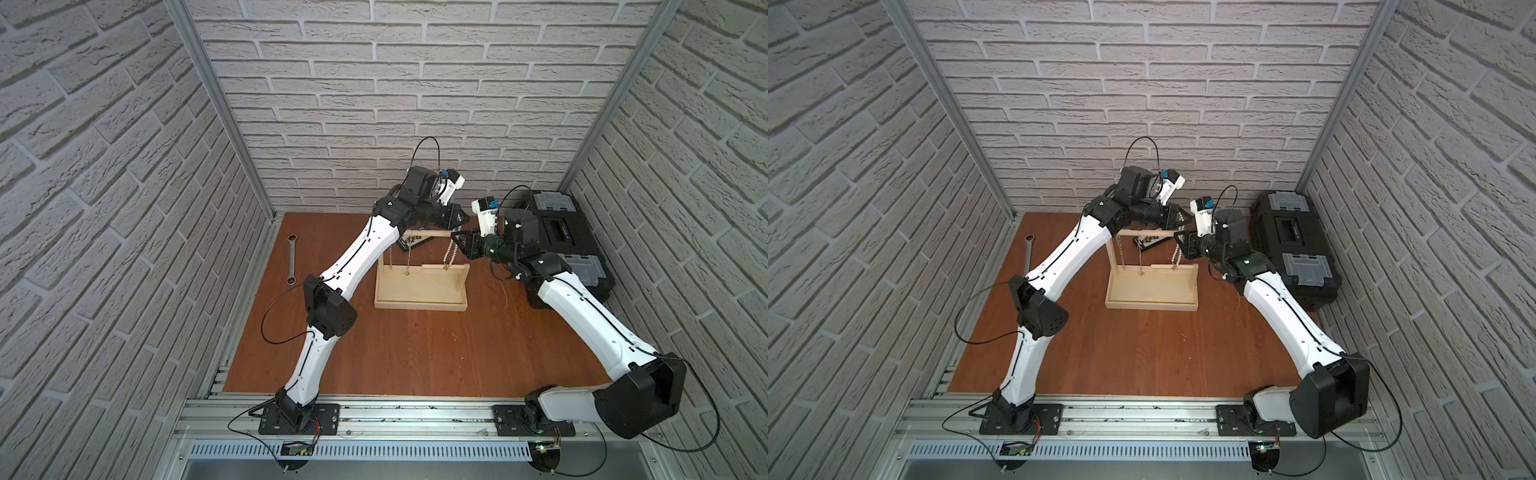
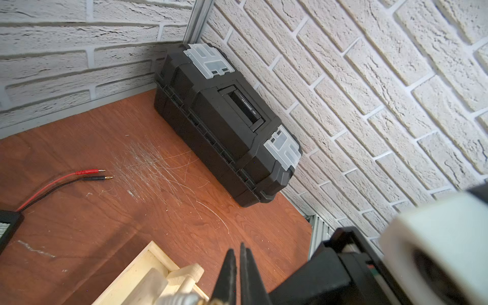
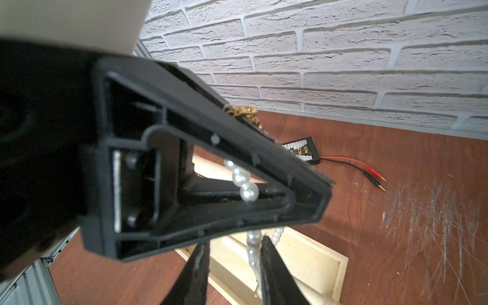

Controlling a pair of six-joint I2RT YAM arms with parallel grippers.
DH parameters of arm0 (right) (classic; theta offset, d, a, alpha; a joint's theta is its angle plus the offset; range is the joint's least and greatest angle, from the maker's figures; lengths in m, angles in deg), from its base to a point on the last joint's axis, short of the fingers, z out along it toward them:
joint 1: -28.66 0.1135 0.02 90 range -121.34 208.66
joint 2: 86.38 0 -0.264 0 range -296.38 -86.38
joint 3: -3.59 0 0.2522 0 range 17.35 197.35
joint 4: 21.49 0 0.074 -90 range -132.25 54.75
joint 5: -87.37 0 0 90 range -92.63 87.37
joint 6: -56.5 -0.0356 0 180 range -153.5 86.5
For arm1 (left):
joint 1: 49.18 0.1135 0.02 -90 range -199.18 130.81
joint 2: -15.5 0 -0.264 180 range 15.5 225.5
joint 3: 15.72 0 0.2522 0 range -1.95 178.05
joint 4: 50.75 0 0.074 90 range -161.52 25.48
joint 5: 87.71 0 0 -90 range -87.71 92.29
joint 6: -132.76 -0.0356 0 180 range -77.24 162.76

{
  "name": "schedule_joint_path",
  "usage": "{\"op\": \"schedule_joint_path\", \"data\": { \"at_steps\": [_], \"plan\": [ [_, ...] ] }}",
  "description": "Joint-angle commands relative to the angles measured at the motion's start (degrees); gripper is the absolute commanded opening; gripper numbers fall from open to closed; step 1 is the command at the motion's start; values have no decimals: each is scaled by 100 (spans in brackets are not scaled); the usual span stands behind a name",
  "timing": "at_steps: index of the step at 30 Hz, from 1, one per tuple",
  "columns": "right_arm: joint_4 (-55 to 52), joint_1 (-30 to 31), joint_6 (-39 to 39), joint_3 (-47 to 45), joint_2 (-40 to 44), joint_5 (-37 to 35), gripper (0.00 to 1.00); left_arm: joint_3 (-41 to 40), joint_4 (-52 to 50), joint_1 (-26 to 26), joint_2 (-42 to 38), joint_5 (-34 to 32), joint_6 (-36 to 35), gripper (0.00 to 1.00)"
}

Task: Hang the necklace on the jewelry display stand
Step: Hang the necklace on the stand.

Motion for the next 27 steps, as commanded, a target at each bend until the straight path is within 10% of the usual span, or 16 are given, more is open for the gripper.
{"op": "schedule_joint_path", "data": {
  "at_steps": [1, 27],
  "plan": [
    [47, -49, 89, -75, 244, -205, 34, 184, 354, -36, 111, 184, 62, 9],
    [-43, -155, 45, -431, 555, -540, 34, 857, 1218, 145, 847, 270, 643, 10]
  ]
}}
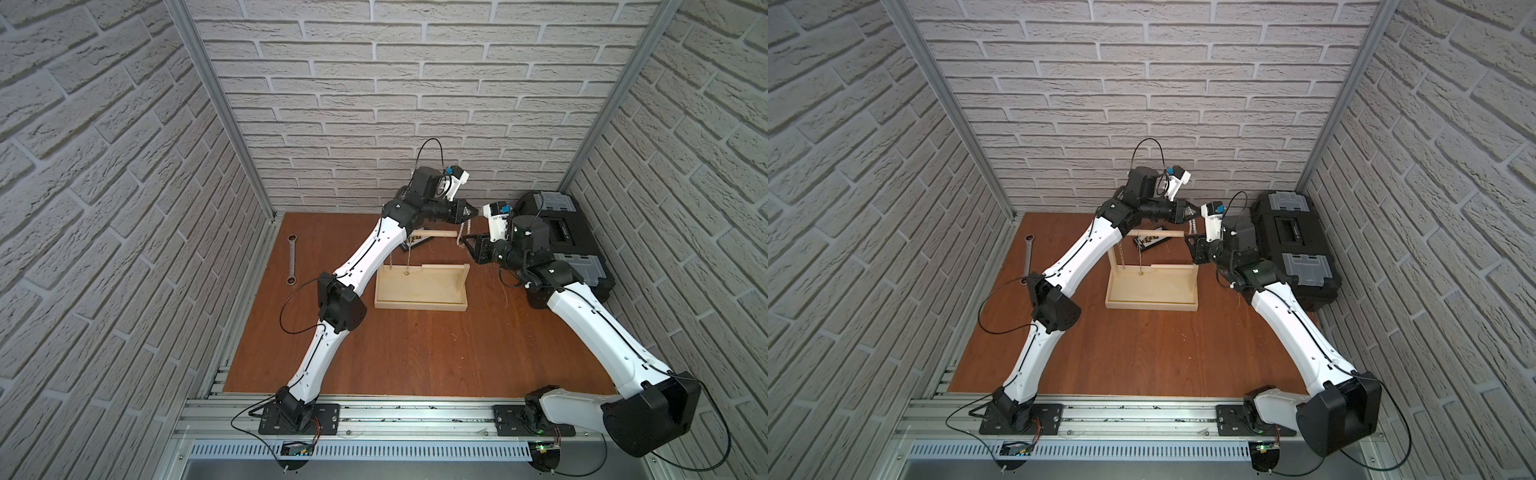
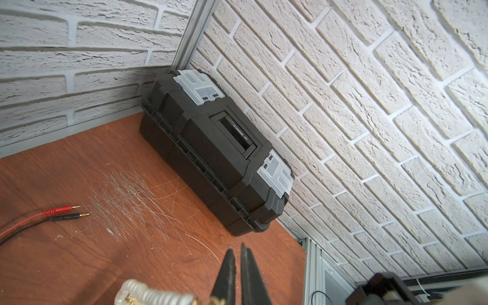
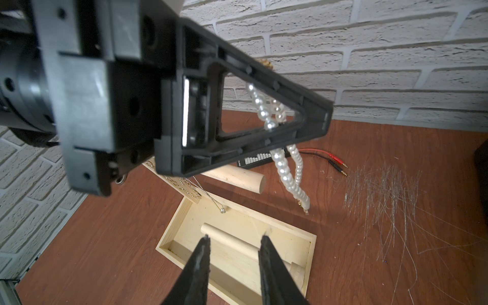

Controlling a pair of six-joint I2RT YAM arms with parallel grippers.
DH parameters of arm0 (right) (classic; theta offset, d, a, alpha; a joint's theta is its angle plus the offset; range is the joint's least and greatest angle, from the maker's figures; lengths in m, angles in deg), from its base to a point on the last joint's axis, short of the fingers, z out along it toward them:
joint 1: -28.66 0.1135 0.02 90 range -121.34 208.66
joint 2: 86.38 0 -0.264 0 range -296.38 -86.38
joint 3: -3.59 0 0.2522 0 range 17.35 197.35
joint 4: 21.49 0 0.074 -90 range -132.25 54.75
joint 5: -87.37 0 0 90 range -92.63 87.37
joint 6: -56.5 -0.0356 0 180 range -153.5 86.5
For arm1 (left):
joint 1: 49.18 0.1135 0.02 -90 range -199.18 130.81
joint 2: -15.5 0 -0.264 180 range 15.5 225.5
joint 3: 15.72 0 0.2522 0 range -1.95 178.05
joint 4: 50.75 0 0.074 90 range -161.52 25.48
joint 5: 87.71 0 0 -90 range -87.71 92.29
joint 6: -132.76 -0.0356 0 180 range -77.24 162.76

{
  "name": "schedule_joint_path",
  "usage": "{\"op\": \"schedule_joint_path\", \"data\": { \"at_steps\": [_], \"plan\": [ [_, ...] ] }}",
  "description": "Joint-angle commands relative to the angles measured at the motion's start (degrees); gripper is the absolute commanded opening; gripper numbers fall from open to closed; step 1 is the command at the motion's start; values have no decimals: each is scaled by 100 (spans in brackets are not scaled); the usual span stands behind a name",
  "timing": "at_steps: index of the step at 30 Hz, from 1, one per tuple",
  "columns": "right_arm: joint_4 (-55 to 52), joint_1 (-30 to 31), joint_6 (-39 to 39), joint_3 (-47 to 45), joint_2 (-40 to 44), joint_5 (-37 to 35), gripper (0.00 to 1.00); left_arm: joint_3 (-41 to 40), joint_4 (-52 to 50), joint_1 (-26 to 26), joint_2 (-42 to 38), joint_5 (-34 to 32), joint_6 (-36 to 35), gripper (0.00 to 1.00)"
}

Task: Hang the necklace on the jewelry display stand
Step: Hang the necklace on the stand.

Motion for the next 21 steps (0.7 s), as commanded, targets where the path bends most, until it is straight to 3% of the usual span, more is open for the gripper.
{"op": "schedule_joint_path", "data": {
  "at_steps": [1, 21],
  "plan": [
    [117, -64, 18, -57, 95, -52, 34, 111, 328, 123, 34, 43, 67, 10],
    [282, -134, -174, -301, 217, -283, 33, -1199, -260, 216, -910, -80, -584, 10]
  ]
}}
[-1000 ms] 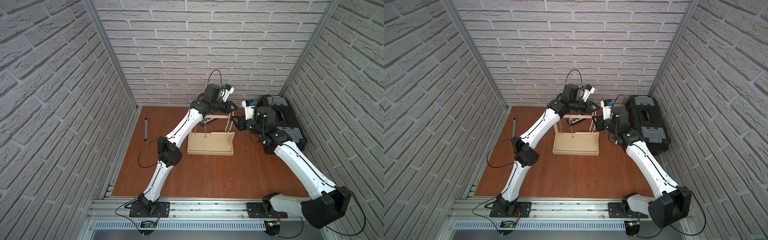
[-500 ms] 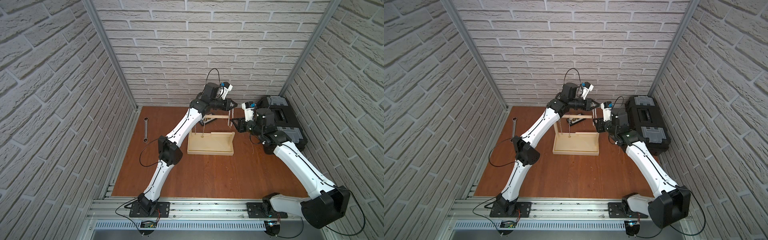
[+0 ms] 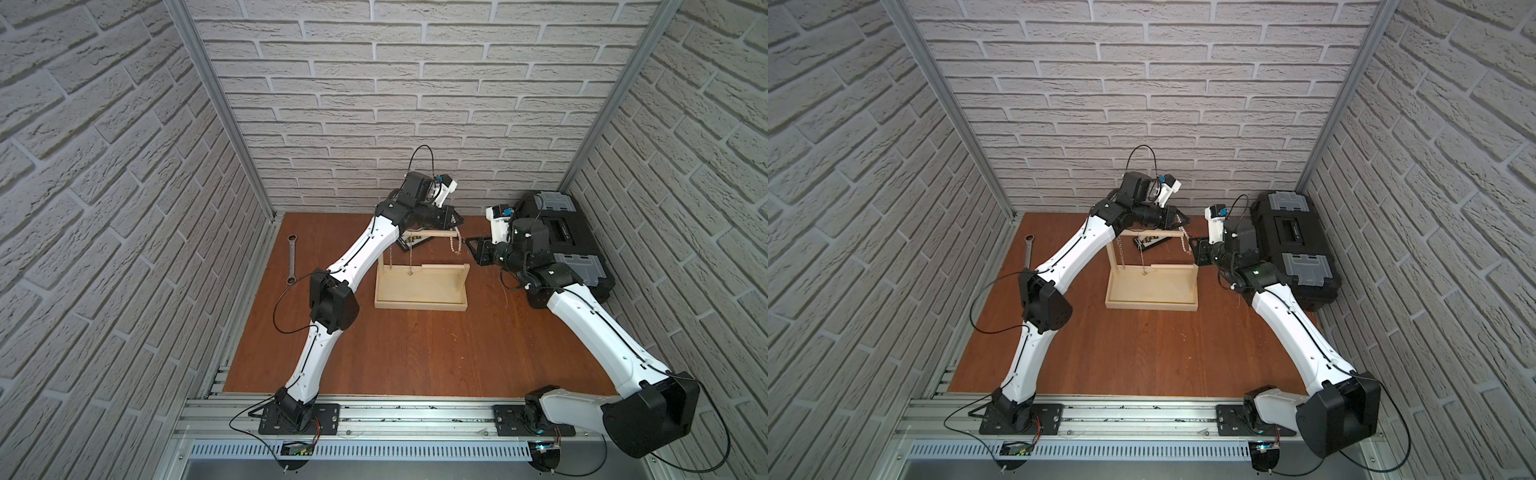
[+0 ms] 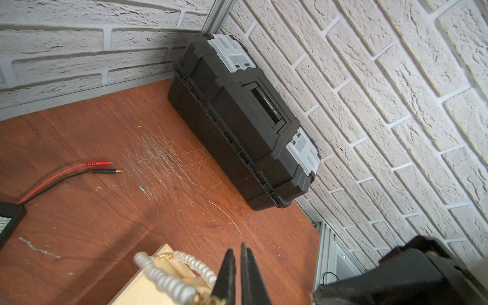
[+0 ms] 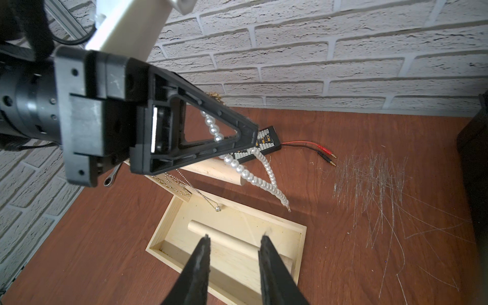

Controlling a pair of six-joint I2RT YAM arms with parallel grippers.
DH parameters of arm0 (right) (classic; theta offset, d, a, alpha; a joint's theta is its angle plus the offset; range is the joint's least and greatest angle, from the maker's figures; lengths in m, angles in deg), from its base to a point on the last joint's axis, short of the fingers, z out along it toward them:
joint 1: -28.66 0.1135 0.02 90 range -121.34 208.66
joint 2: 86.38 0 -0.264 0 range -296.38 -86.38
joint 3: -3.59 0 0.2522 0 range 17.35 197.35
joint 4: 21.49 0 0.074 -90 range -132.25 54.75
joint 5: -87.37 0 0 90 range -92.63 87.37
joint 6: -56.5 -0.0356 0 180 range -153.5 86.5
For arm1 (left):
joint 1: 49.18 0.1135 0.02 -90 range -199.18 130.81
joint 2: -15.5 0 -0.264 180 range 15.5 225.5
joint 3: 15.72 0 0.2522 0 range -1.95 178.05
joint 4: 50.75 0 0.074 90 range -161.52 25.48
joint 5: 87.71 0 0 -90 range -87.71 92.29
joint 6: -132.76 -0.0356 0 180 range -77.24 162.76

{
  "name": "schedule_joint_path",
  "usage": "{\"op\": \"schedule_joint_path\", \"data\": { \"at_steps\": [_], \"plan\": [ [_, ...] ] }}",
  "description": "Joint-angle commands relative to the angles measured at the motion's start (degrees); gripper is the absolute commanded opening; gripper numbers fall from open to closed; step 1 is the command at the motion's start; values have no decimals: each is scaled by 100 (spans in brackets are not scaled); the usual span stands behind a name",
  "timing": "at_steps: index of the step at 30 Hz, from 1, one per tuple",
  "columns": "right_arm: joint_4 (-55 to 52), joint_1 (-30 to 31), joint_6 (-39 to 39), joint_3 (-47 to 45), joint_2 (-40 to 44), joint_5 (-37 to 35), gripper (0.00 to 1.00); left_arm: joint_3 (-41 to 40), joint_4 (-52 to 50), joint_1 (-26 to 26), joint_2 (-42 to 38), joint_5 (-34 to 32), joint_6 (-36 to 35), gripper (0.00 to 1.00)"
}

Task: Hang the necklace on the jewelry display stand
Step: Hang the necklace on the stand.

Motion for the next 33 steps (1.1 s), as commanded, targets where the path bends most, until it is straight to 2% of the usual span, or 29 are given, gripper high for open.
{"op": "schedule_joint_path", "data": {
  "at_steps": [1, 10, 22, 33],
  "plan": [
    [254, -44, -114, -111, 177, -131, 33, -128, 138, 4, -411, -11, -183, 10],
    [262, -62, -156, -142, 148, -118, 33, -276, -121, 10, -597, -89, -365, 10],
    [282, -62, -202, -228, 186, -62, 33, -1391, -170, 143, -1268, -402, -535, 9],
    [334, -61, -277, -335, 192, 0, 33, -1876, -228, 205, -1556, -694, -543, 10]
  ]
}}
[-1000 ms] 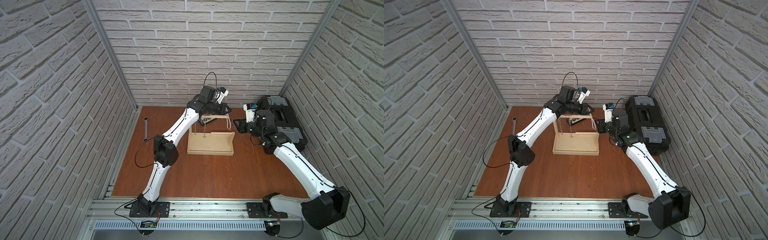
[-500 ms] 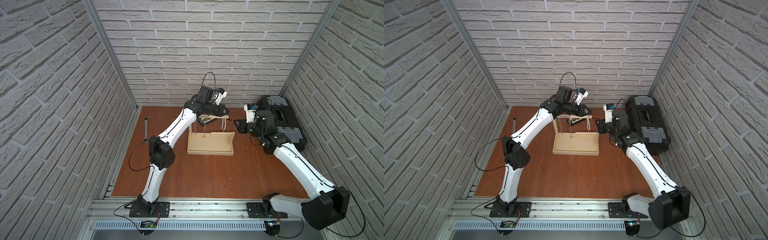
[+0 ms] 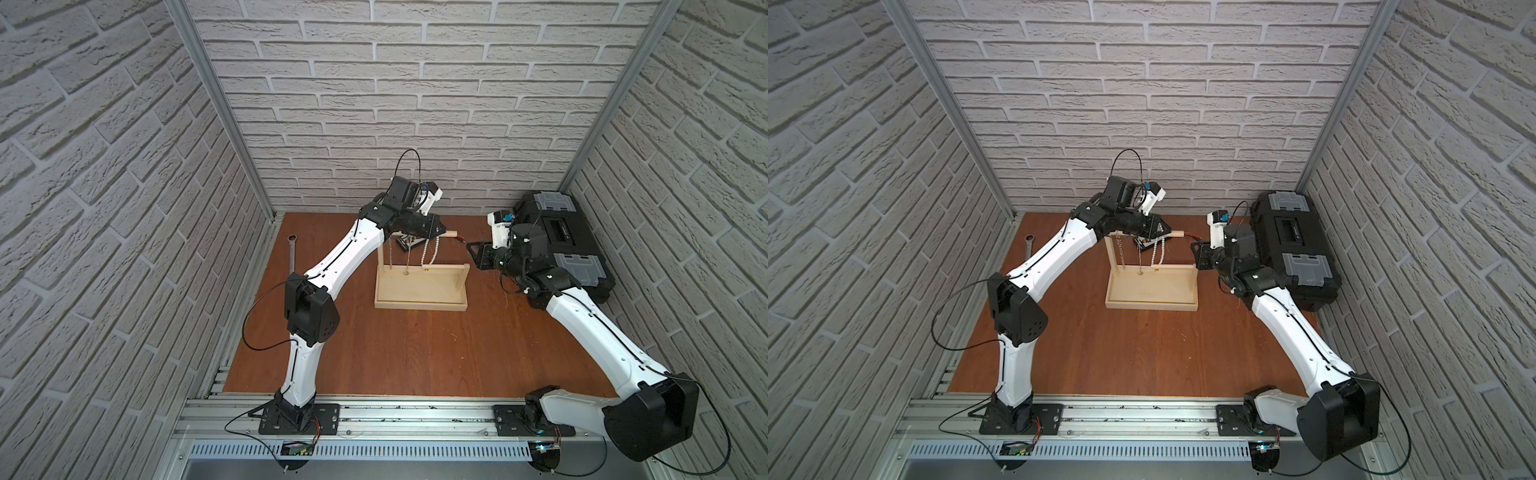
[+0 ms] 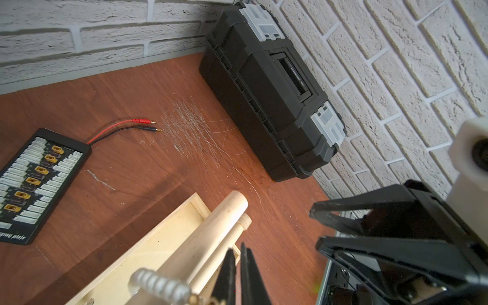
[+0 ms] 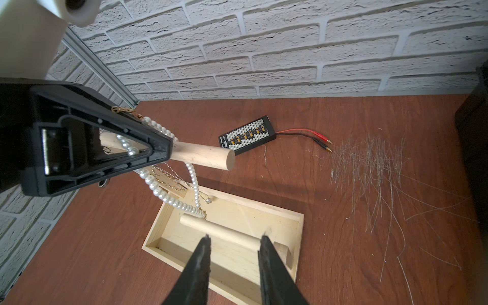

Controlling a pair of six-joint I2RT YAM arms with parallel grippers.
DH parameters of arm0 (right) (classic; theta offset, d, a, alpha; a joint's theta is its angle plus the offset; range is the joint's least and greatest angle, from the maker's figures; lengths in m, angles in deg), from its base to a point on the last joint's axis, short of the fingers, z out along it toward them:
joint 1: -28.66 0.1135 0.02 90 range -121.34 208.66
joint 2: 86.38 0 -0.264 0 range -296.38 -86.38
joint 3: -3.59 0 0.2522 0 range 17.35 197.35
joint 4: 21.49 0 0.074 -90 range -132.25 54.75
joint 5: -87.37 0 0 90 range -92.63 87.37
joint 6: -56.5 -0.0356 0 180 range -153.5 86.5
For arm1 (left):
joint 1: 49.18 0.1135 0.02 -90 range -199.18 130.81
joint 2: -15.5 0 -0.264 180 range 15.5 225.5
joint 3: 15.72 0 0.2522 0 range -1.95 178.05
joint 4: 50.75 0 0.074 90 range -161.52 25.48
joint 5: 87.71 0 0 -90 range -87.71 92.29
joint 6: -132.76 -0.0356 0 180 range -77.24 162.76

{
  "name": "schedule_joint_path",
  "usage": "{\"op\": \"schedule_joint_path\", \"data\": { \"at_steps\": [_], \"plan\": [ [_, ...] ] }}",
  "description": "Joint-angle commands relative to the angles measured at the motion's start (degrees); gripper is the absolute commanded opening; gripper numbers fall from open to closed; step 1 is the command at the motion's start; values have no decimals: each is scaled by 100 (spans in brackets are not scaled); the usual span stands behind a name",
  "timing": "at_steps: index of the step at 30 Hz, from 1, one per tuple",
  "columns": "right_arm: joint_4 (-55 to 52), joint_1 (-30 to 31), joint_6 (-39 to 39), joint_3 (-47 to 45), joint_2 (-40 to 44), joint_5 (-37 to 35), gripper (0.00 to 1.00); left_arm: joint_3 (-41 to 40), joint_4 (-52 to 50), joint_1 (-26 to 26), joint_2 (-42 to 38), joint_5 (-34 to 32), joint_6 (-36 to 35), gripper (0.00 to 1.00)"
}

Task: Hang the necklace on the jewelry display stand
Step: Hang the necklace on the stand.

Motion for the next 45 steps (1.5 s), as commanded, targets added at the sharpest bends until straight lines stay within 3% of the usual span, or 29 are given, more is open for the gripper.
{"op": "schedule_joint_path", "data": {
  "at_steps": [1, 11, 24, 34, 45],
  "plan": [
    [211, -32, -54, -40, 131, 53, 33, -119, 111, 37, -199, -118, -67, 11],
    [200, -40, -89, -75, 120, 57, 33, -223, -26, 33, -166, -184, 12, 20],
    [285, -36, -164, -63, 9, 159, 33, -735, 89, 37, -541, -406, 60, 20],
    [549, 85, -391, 214, -370, 865, 32, -699, 122, 20, -859, -457, 203, 20],
    [539, 403, -390, 891, -1059, 905, 33, -1514, 220, 116, -1797, -1127, 273, 21]
  ]
}}
